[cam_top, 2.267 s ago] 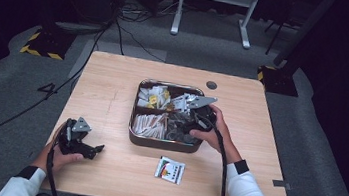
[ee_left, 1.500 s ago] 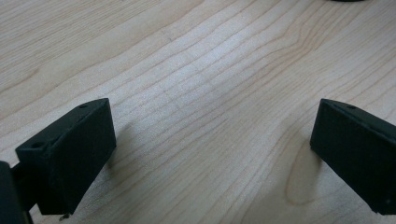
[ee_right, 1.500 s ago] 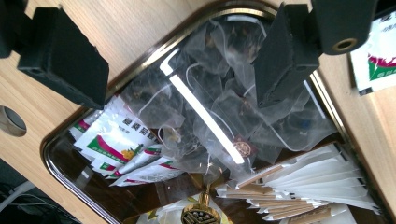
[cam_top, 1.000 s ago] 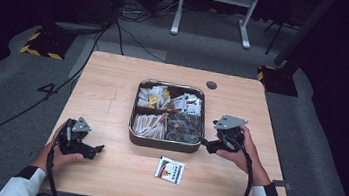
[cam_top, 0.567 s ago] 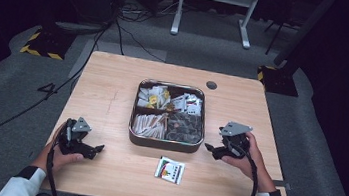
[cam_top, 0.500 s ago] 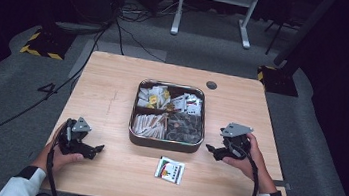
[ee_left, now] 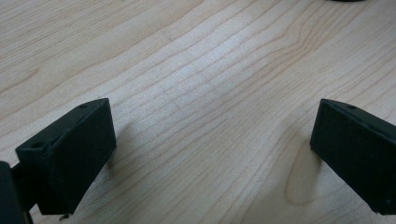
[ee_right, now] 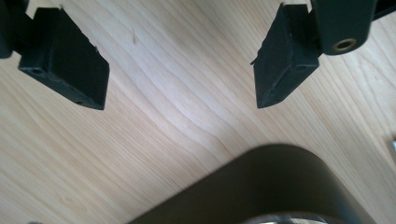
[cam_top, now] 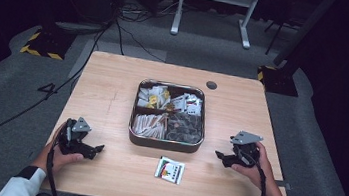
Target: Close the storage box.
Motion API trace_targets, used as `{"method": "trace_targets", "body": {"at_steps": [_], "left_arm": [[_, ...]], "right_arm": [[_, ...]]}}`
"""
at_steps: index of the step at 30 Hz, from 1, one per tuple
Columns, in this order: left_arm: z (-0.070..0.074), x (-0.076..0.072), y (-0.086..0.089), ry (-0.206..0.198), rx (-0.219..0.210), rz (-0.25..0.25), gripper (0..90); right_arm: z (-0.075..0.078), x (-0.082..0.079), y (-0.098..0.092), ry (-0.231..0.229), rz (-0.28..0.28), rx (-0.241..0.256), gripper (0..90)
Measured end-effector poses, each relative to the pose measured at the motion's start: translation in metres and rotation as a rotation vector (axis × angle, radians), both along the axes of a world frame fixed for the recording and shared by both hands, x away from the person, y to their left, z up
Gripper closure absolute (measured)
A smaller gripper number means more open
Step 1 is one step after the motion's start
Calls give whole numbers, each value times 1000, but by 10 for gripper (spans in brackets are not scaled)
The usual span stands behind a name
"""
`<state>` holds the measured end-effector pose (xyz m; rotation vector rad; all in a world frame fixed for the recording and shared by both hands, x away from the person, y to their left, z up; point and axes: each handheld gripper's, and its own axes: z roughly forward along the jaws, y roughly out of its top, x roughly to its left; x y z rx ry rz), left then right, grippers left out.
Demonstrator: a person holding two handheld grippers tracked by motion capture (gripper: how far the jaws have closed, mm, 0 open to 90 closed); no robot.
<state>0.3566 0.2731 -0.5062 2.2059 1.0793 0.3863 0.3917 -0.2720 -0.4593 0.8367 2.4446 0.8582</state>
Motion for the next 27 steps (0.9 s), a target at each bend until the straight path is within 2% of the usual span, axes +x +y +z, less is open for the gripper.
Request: {"method": "trace_targets", "body": {"at_steps": [15, 27], "left_arm": [[0, 0, 0, 0, 0, 0, 4], [0, 1, 0, -3, 3, -3, 4]], "right_arm": [[-18, -10, -29, 32, -53, 2, 192], [-28, -18, -47, 46, -97, 24, 189]]}}
